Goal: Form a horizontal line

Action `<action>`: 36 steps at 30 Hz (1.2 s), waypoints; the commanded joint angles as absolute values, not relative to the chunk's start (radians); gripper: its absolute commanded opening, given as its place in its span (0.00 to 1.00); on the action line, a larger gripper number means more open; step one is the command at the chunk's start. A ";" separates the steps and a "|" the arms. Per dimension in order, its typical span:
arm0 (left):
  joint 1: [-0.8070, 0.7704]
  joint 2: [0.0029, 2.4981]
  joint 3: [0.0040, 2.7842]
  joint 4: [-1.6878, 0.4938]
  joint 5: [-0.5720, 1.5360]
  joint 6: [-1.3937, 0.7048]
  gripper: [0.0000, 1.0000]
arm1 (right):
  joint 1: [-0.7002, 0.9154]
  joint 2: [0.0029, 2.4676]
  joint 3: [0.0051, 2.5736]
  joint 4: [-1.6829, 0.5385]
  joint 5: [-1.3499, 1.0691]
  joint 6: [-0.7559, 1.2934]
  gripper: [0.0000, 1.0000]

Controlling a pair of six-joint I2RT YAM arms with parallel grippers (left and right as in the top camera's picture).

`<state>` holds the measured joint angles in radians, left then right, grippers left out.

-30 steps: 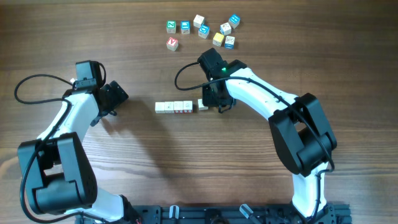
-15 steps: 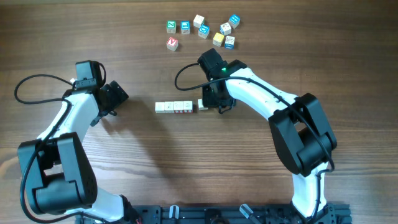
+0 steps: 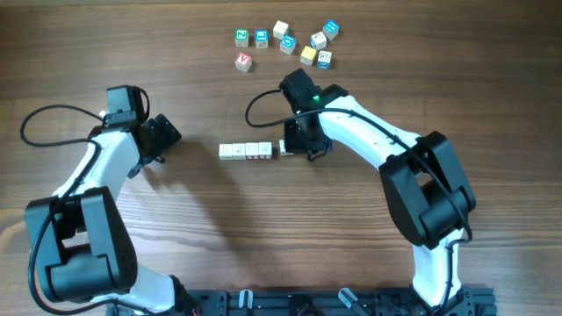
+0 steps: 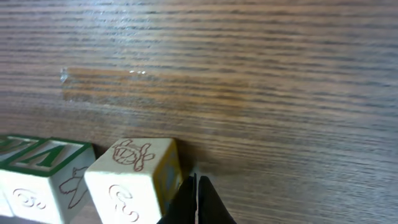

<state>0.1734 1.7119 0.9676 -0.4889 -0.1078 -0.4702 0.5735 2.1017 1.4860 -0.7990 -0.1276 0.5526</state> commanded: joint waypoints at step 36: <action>0.179 1.717 0.961 -0.486 -0.114 -0.480 1.00 | 0.615 2.104 1.480 -0.721 -0.133 0.546 0.08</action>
